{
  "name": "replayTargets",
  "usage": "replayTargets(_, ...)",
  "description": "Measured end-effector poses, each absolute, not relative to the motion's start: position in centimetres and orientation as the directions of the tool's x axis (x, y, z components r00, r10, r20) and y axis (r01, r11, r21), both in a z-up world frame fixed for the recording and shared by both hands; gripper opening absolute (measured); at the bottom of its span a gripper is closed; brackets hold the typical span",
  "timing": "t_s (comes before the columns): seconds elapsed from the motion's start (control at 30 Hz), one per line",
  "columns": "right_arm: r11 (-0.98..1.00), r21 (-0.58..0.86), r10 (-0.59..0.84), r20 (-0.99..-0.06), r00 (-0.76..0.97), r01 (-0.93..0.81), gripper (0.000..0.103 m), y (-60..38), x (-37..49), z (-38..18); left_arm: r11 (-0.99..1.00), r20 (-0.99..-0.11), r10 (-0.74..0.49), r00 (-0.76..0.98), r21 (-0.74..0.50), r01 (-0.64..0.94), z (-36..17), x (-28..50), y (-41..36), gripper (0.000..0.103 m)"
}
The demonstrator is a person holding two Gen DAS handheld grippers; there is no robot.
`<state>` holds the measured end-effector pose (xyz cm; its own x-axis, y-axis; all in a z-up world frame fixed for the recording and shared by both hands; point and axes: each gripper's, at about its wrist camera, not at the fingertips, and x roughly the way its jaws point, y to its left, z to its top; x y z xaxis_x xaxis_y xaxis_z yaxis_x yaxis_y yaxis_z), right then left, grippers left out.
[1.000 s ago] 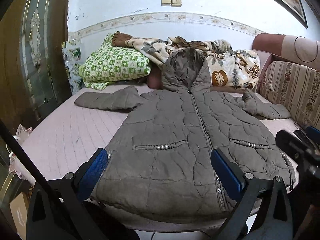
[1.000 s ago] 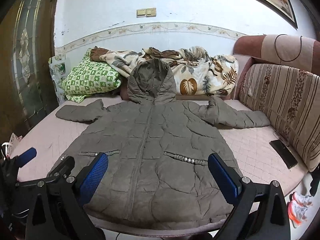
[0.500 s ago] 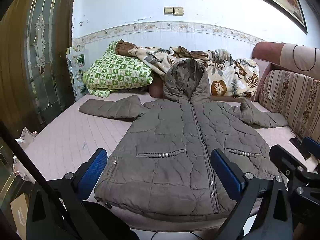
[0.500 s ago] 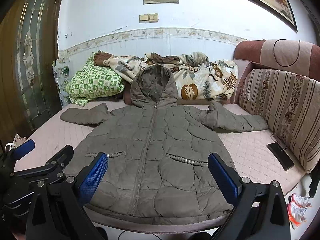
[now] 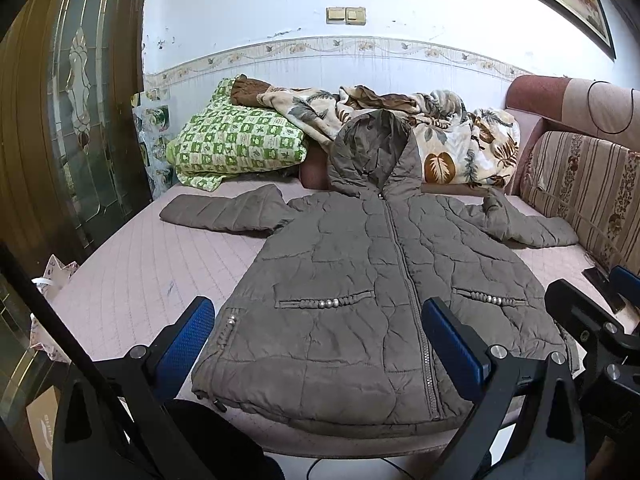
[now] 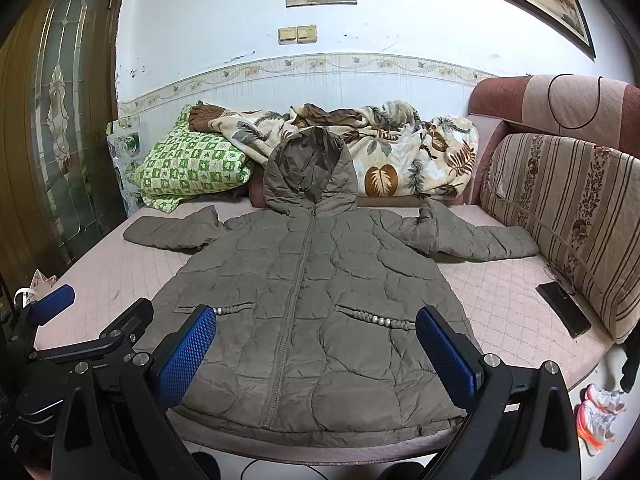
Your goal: Fold large clothes
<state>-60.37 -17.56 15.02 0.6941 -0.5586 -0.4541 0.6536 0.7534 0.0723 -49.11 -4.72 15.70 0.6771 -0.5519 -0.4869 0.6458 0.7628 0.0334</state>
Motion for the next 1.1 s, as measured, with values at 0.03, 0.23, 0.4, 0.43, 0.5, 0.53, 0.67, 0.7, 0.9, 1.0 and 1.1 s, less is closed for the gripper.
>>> replayTargets(0.03,0.752,0.074,-0.559,-0.455,0.693,0.655,0.101,-17.6,-60.4,15.0,0.764,-0.488,-0.55,0.678,0.034,0.645,15.7,-49.1,-4.7,0.103)
replayTargets(0.23,0.74,0.091,-0.56,-0.466,0.685,0.666,0.101,-18.5,-60.4,14.9,0.765,-0.504,-0.542,0.673,0.036,0.643,15.5,-48.7,-5.0,0.103)
replayTargets(0.4,0.732,0.099,-0.556,-0.485,0.675,0.674,0.101,-19.6,-60.5,14.7,0.761,-0.515,-0.537,0.668,0.046,0.647,15.3,-48.7,-5.7,0.103)
replayTargets(0.43,0.727,0.111,-0.555,-0.487,0.675,0.678,0.101,-20.1,-60.6,14.6,0.76,-0.519,-0.535,0.667,0.049,0.648,15.3,-48.6,-5.9,0.103)
replayTargets(0.5,0.721,0.175,-0.521,-0.5,0.691,0.67,0.101,-22.1,-61.2,14.7,0.759,-0.525,-0.532,0.665,0.054,0.649,15.4,-48.1,-6.3,0.103)
replayTargets(0.53,0.708,0.208,-0.513,-0.506,0.694,0.675,0.101,-23.5,-61.7,14.8,0.761,-0.523,-0.526,0.67,0.063,0.646,15.6,-47.7,-6.4,0.103)
replayTargets(0.67,0.616,0.329,-0.522,-0.51,0.684,0.716,0.101,-30.7,-64.8,15.5,0.767,-0.532,-0.513,0.673,0.066,0.638,16.1,-44.5,-7.8,0.103)
replayTargets(0.7,0.587,0.37,-0.516,-0.516,0.684,0.721,0.101,-33.3,-65.6,15.7,0.772,-0.535,-0.51,0.674,0.061,0.633,16.1,-43.5,-8.3,0.103)
replayTargets(0.9,0.398,0.51,-0.547,-0.535,0.643,0.763,0.101,-45.9,-70.8,16.0,0.787,-0.585,-0.488,0.648,0.026,0.617,15.4,-35.9,-13.1,0.103)
replayTargets(1.0,0.298,0.581,-0.554,-0.541,0.633,0.758,0.101,-51.3,-72.7,15.0,0.795,-0.62,-0.47,0.629,0.012,0.606,14.2,-31.9,-16.6,0.103)
replayTargets(1.1,0.221,0.614,-0.549,-0.564,0.617,0.758,0.099,-56.1,-72.9,13.6,0.799,-0.626,-0.454,0.634,0.028,0.6,12.1,-29.7,-19.6,0.103)
